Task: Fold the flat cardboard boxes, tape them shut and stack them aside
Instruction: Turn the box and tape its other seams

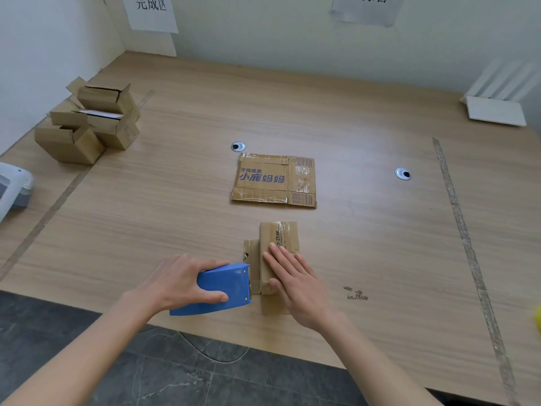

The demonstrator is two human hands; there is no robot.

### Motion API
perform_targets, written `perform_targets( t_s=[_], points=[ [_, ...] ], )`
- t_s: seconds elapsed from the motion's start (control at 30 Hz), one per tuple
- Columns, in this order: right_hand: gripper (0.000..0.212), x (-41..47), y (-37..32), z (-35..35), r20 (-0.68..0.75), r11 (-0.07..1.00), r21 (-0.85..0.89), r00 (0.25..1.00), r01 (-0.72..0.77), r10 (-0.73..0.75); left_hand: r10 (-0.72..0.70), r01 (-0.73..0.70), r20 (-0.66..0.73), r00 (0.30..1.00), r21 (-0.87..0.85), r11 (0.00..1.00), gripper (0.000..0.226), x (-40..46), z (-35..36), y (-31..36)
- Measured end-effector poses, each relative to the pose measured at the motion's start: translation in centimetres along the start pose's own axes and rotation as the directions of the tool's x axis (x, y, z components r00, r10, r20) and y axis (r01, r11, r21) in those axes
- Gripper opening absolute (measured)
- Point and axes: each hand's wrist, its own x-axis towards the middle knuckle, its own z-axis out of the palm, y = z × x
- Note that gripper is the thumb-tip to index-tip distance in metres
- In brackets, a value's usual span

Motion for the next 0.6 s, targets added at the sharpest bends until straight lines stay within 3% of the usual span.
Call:
perform_targets(
  t_s=[0.27,0.6],
  points=[
    [0.055,0.0,-0.2,-0.2,-0.003,1.0,0.017,1.0,-0.016,0.016,-0.052,0.043,0.046,0.998,0.178,0.983,0.078,-1.2,-0.7,-2.3],
    [0.062,0.2,-0.8,0.6,-0.03,0.996,0.041,0.997,-0.073,0.074,-0.062,0.059,0.01,0.998,0.214,0.975,0.076,-0.4,0.0,-2.2]
  ],
)
